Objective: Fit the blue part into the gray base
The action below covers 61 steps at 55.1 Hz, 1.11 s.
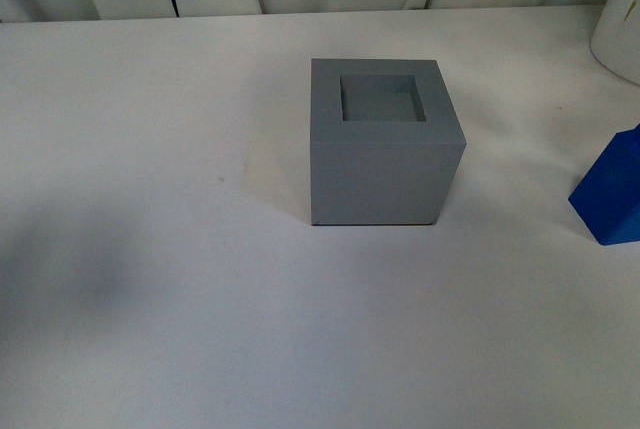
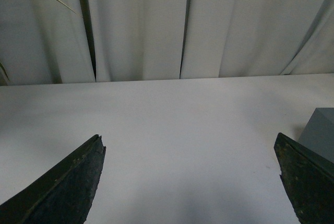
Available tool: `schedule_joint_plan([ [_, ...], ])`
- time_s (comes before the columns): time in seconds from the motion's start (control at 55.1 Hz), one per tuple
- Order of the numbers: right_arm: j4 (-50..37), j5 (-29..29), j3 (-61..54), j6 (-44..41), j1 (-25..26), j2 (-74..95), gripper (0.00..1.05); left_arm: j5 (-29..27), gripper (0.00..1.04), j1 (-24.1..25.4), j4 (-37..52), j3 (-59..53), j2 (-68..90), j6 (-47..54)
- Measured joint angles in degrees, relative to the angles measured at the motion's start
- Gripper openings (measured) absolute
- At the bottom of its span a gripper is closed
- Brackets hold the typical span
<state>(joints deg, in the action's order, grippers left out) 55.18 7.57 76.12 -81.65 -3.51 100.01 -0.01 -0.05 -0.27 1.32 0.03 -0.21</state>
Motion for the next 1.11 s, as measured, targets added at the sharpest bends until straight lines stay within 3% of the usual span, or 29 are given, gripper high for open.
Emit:
schedule_joint_plan([
  [0.563,-1.66,0.7,0.48,0.02,-0.46,6.97,0.96,0.0,0.99,0.0,0.0,0.0,0.0,0.0],
  [0.889,-1.05,1.16,1.33,0.02,0.42,7.91,0.49,0.0,0.99,0.0,0.0,0.0,0.0,0.0],
  [1.107,2.78,3.34,4.63,0.57,0.57,7.58,0.47,0.0,0.99,0.0,0.0,0.0,0.0,-0.02],
])
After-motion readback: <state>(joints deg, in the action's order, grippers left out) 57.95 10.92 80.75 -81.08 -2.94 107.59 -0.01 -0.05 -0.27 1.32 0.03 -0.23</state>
